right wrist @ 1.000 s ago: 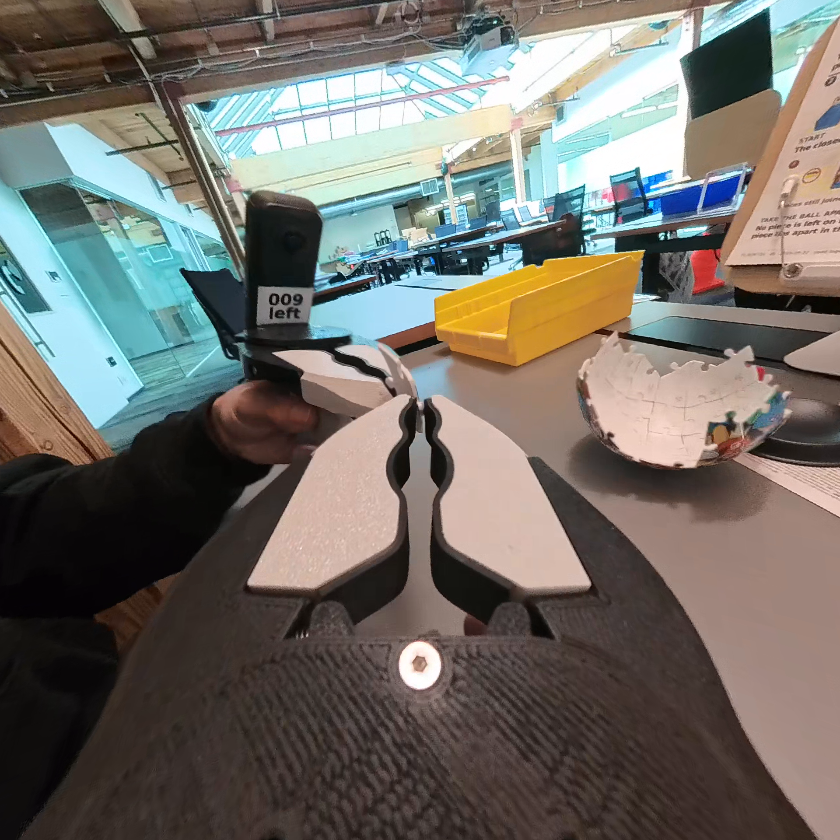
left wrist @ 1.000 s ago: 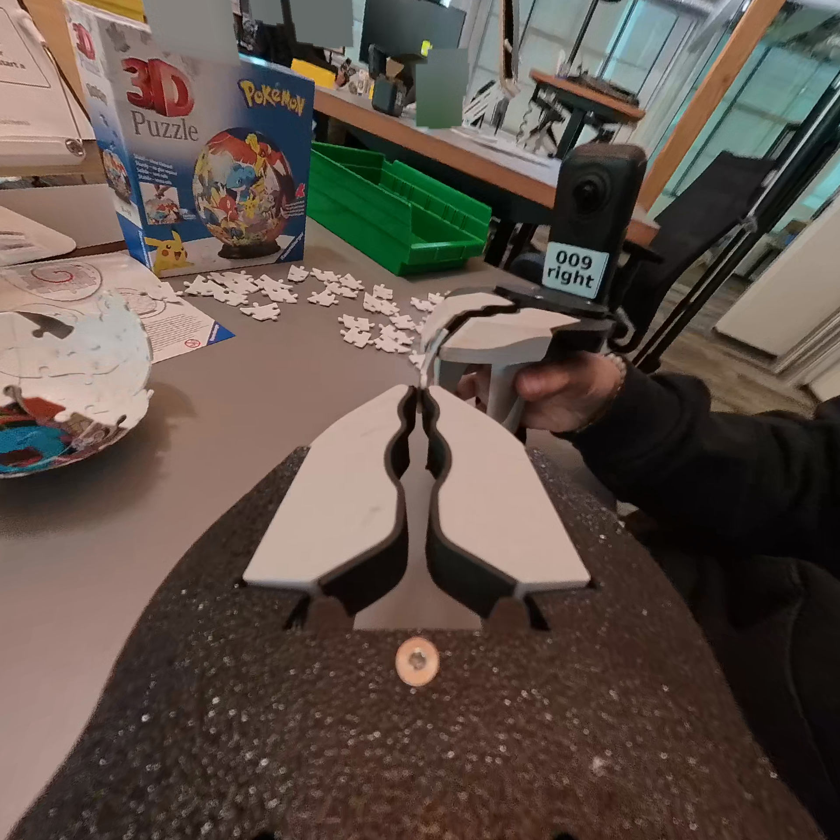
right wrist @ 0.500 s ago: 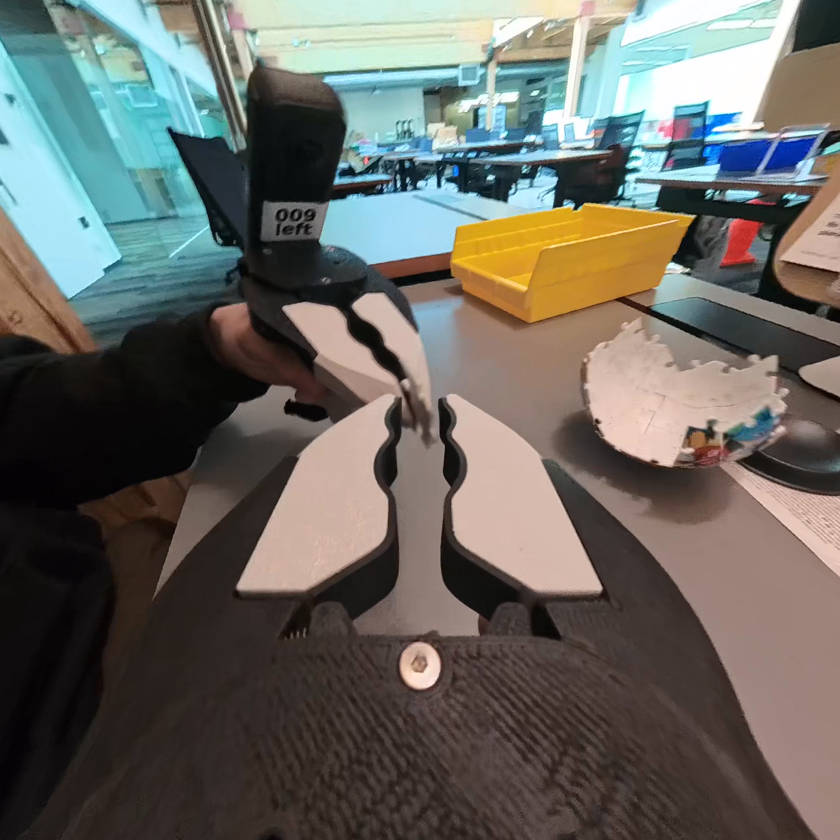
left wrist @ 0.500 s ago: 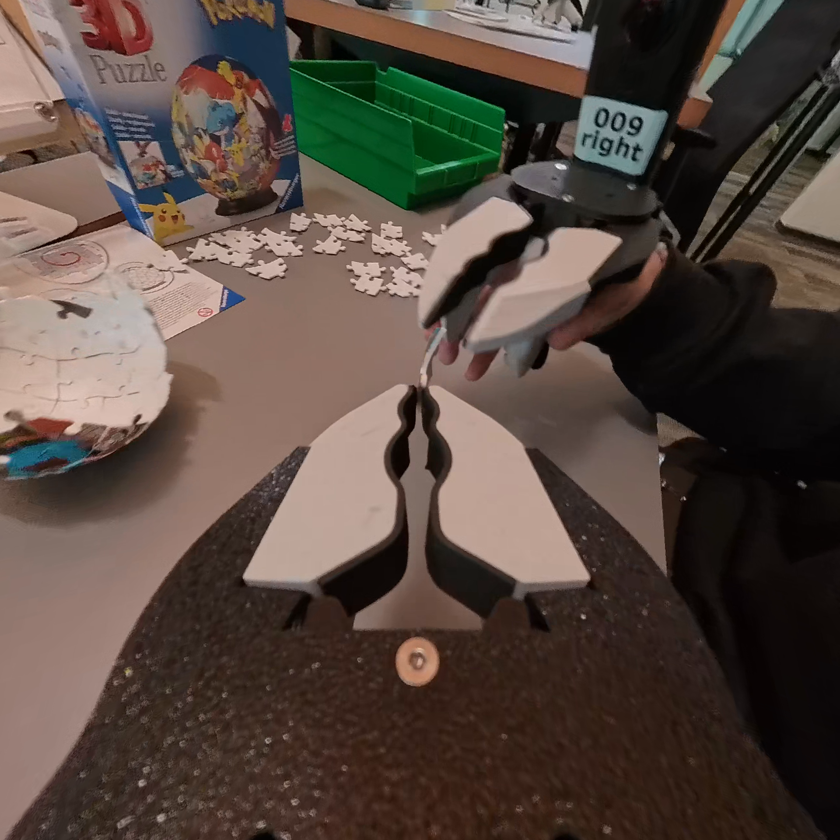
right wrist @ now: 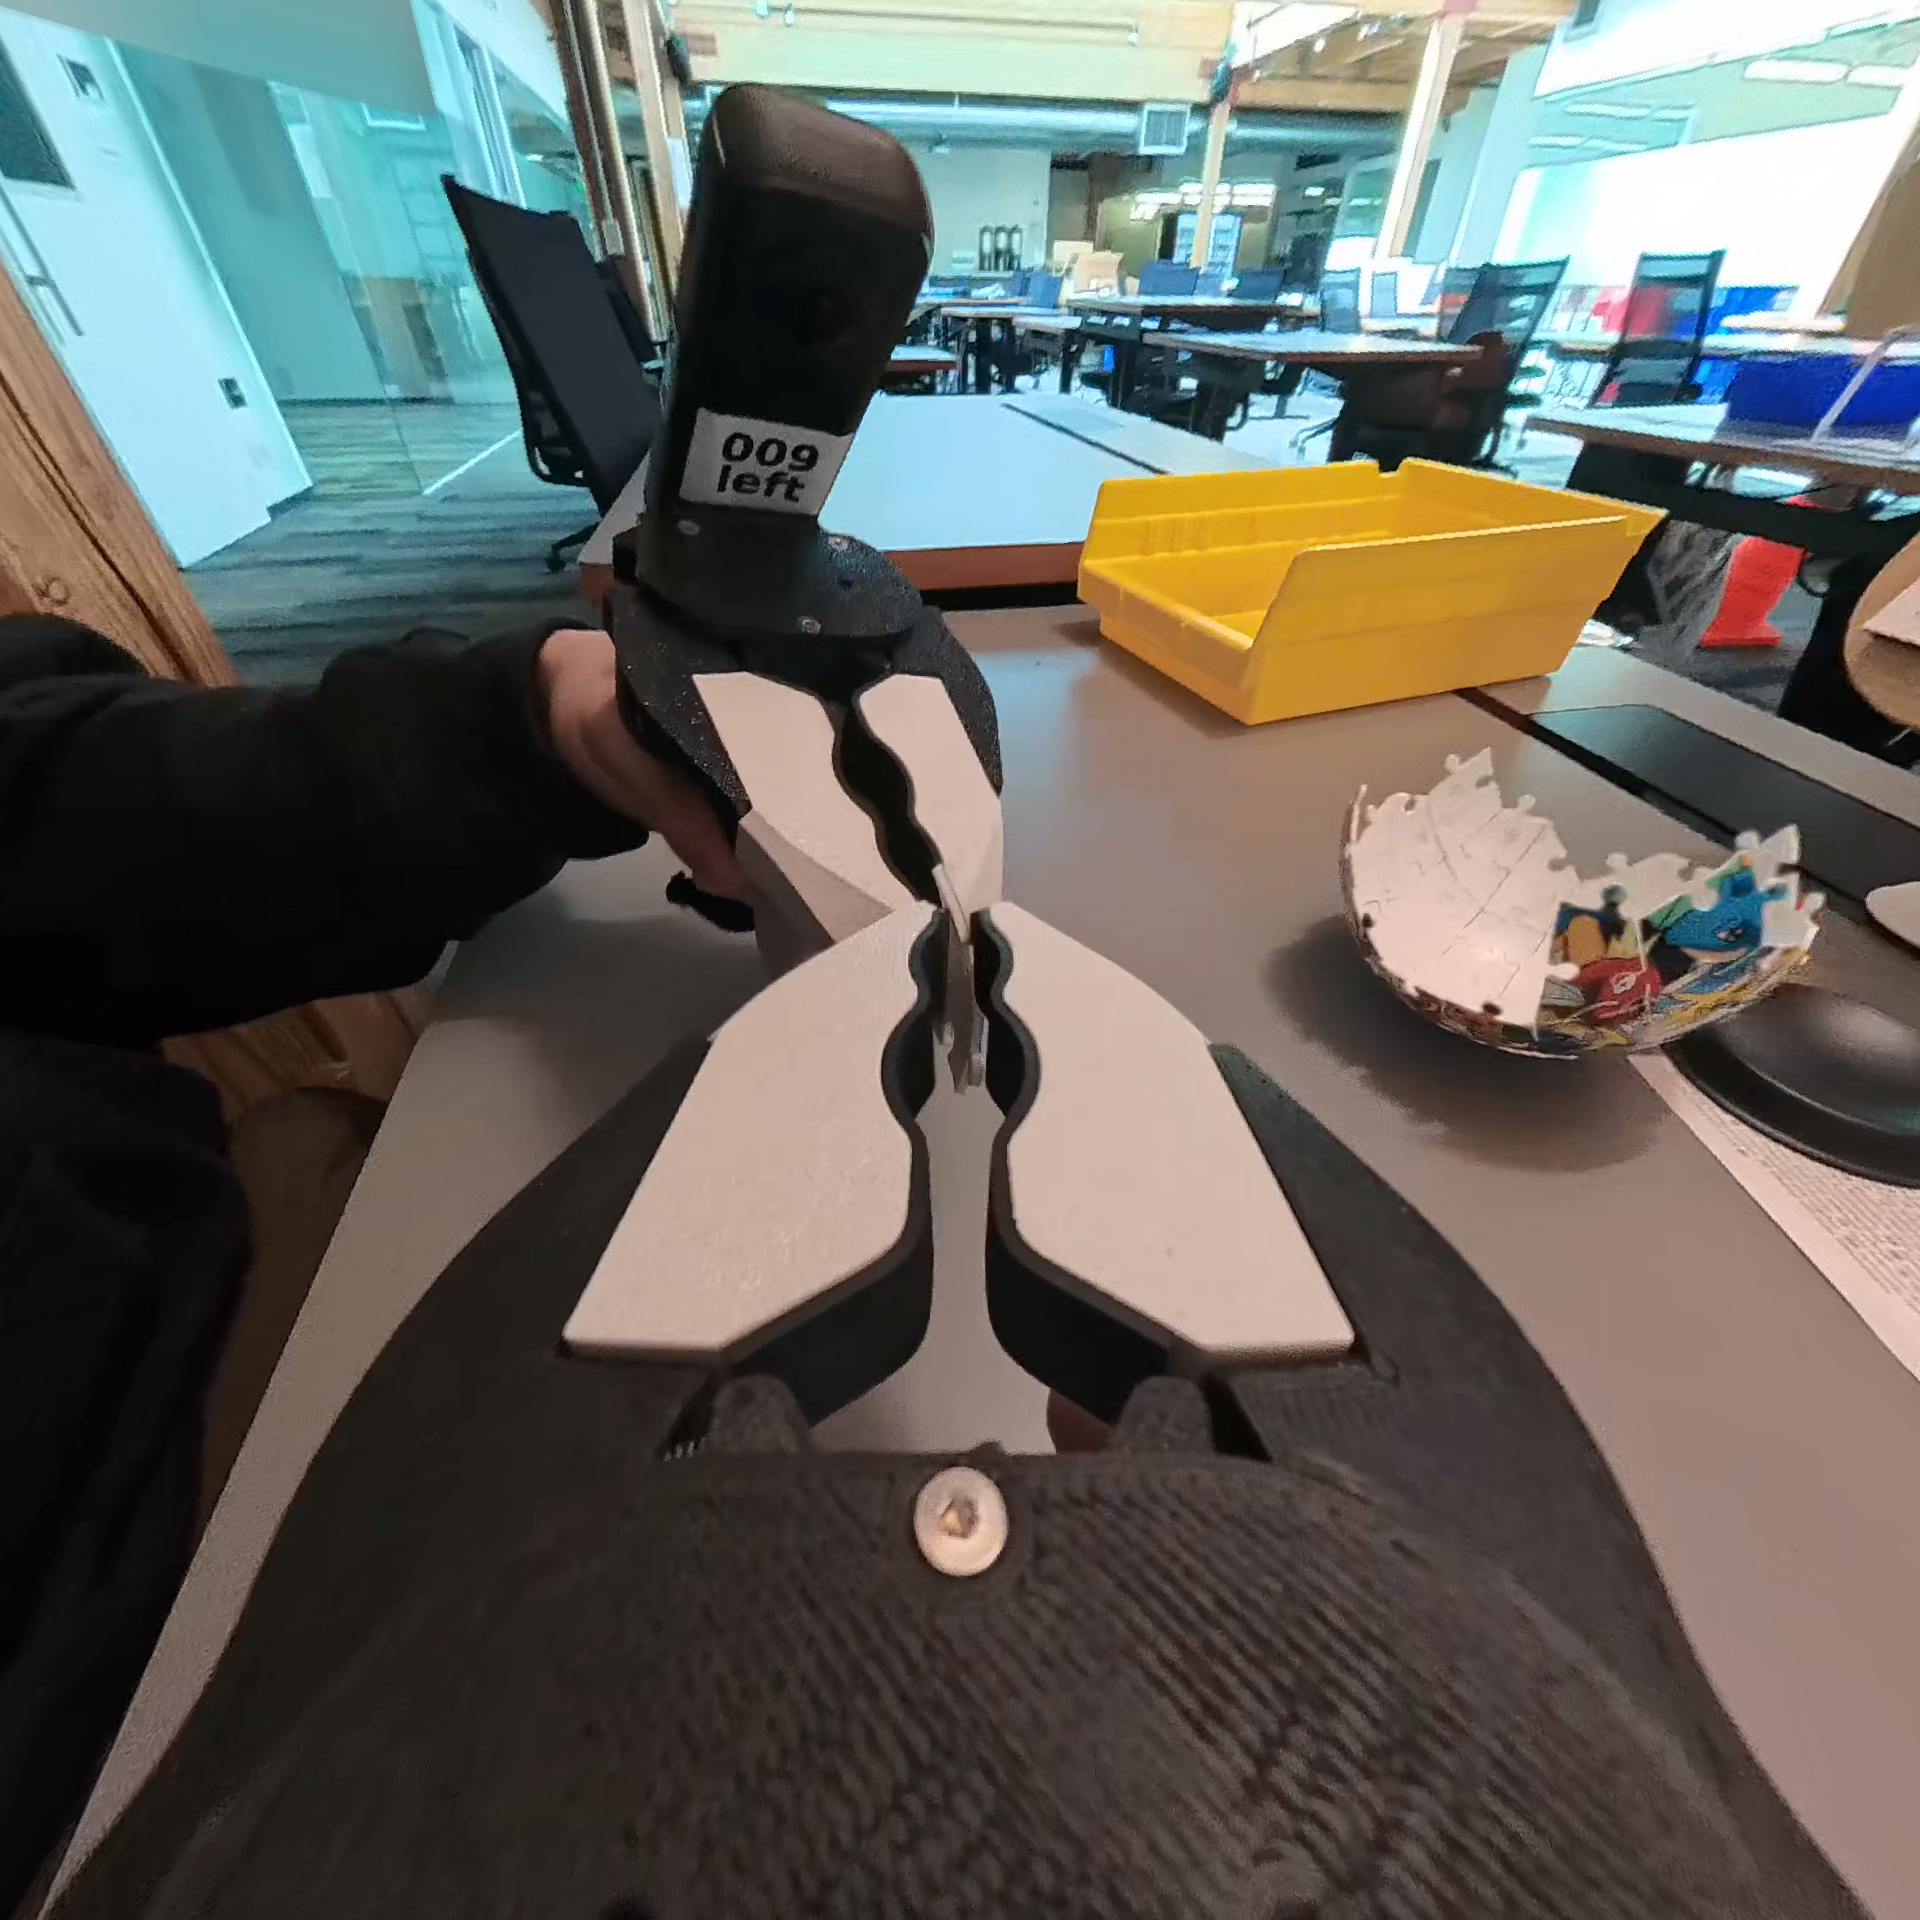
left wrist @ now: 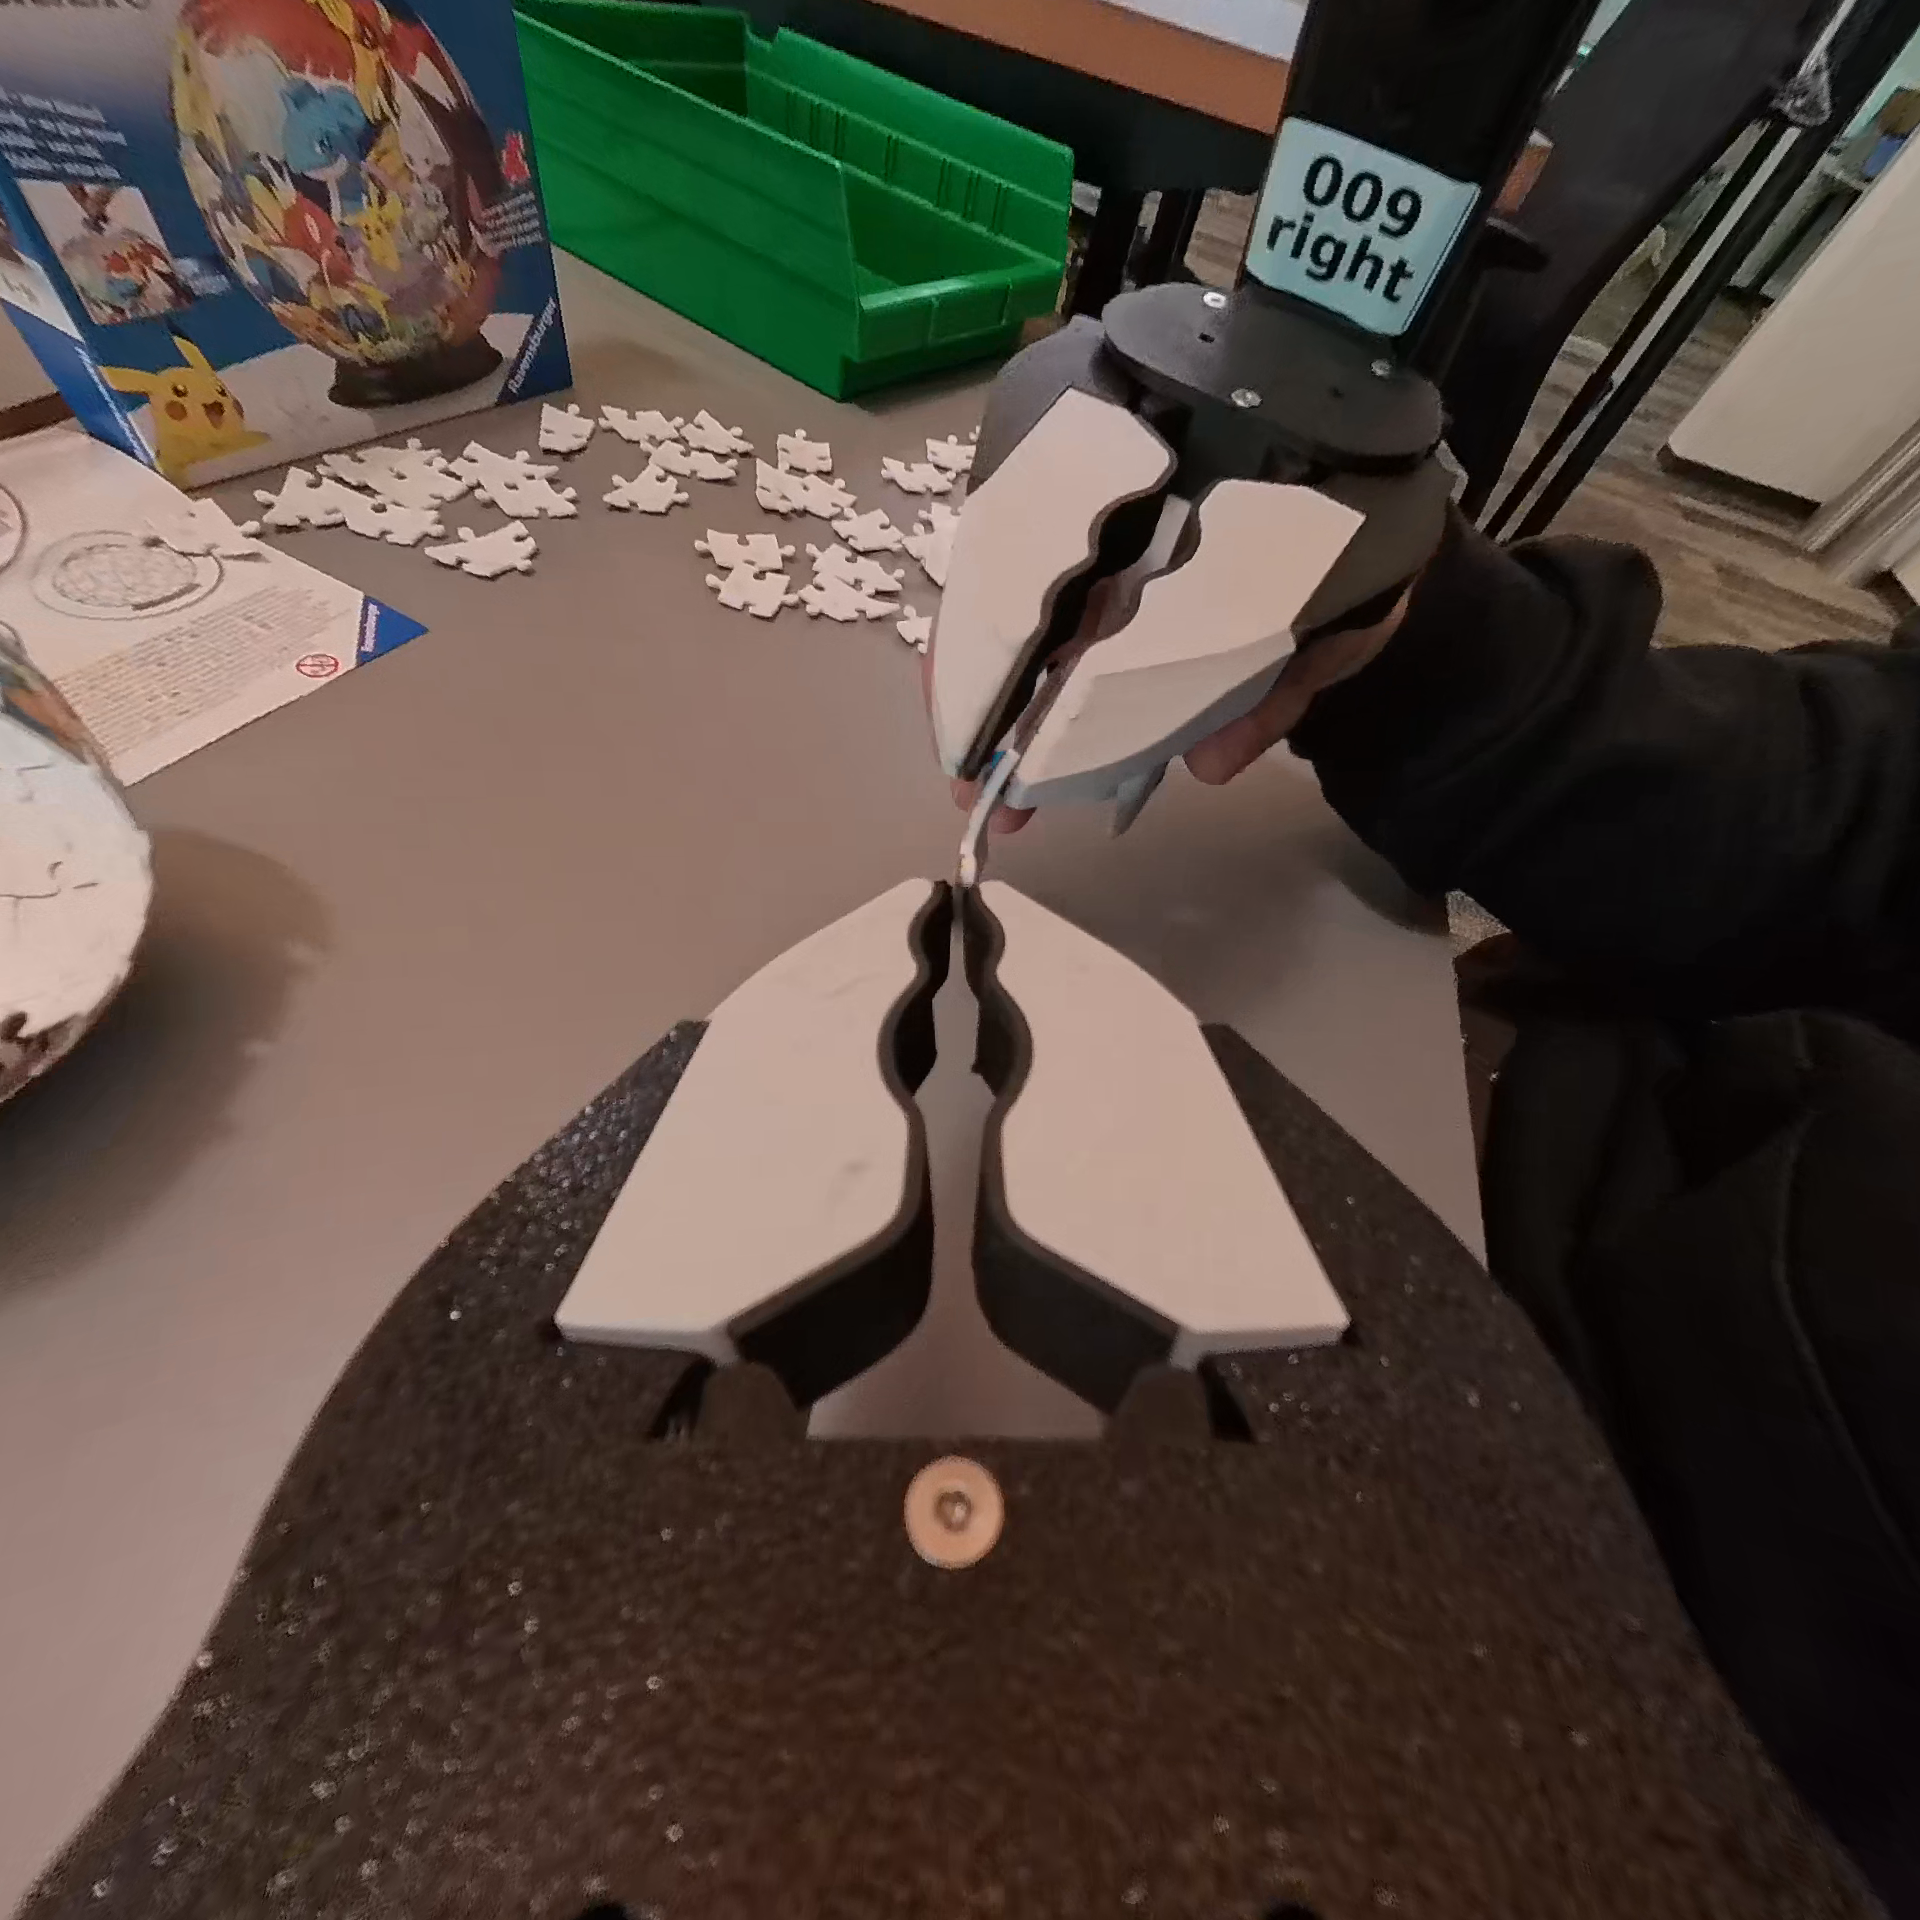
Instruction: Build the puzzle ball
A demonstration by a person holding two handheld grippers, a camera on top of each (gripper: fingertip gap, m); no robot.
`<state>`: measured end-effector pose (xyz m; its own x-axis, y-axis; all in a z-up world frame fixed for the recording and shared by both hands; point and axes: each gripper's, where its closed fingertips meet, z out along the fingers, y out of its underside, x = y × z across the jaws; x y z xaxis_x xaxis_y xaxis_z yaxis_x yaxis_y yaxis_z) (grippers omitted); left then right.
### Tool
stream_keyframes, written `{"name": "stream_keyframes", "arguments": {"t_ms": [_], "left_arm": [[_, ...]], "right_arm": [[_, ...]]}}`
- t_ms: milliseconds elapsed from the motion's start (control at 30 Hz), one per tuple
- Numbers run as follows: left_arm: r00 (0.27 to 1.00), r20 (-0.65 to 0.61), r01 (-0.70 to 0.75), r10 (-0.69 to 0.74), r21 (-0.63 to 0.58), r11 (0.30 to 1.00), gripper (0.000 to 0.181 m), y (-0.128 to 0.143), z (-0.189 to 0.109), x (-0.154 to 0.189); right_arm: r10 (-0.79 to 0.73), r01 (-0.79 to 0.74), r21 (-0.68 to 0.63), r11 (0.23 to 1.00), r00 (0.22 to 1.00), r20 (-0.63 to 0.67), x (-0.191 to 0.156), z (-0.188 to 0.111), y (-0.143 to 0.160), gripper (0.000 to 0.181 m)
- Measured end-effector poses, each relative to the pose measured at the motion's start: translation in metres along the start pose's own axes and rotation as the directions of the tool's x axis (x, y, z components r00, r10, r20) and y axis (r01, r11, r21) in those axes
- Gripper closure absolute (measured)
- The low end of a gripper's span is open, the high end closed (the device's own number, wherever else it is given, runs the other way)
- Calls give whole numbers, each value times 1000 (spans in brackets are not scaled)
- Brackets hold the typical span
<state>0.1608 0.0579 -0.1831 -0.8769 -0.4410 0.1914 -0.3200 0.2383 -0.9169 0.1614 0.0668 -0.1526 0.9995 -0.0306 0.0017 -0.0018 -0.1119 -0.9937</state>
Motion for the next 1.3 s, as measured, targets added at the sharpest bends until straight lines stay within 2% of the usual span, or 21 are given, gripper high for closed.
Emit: {"name": "stream_keyframes", "arguments": {"t_ms": [167,233,267,333,400,467,567,633,733,767,833,967,1100,1300], "left_arm": [[1000,18,25,-25,-10,1000,179,3,2,-5],[998,66,17,-18,15,1000,179,-1,-2,-13],[993,114,-7,4,29,1000,174,-4,-5,-19],[974,203,-104,99,17,994,168,-14,-16,-31],[927,271,-247,258,-74,966,168,-34,-31,-49],[877,275,-341,394,-222,913,163,-60,-44,-77],[826,170,-445,537,-387,808,148,-104,-46,-128],[796,36,-507,604,-507,697,137,-115,-36,-164],[730,-183,-591,659,-653,473,126,-112,-11,-211],[711,-254,-620,656,-666,414,122,-108,0,-221],[712,-375,-645,594,-683,342,125,-96,21,-235],[762,-503,-627,407,-732,267,128,-69,46,-251],[798,-548,-599,252,-765,236,138,-48,57,-261],[817,-570,-576,90,-800,165,153,-21,46,-264]], "right_arm": [[-14,13,-24,1000,1000,-11,6,-2,7,179],[23,-22,6,1000,998,-50,15,-2,6,179],[39,-37,22,999,995,-87,22,-5,7,179],[85,-80,43,996,987,-136,35,-10,12,179],[145,-135,65,989,973,-182,49,-15,17,179],[179,-167,75,983,966,-186,57,-17,23,179],[194,-176,105,979,963,-187,61,-18,23,179],[204,-184,127,975,964,-172,61,-21,20,179],[231,-204,200,958,965,-122,58,-29,13,179],[244,-215,226,950,964,-109,58,-32,10,179],[259,-228,260,938,961,-92,58,-37,7,179],[258,-230,262,937,963,-81,58,-40,7,179],[278,-253,274,928,959,-58,58,-42,6,179],[288,-267,273,924,957,-38,57,-42,6,179]]}}
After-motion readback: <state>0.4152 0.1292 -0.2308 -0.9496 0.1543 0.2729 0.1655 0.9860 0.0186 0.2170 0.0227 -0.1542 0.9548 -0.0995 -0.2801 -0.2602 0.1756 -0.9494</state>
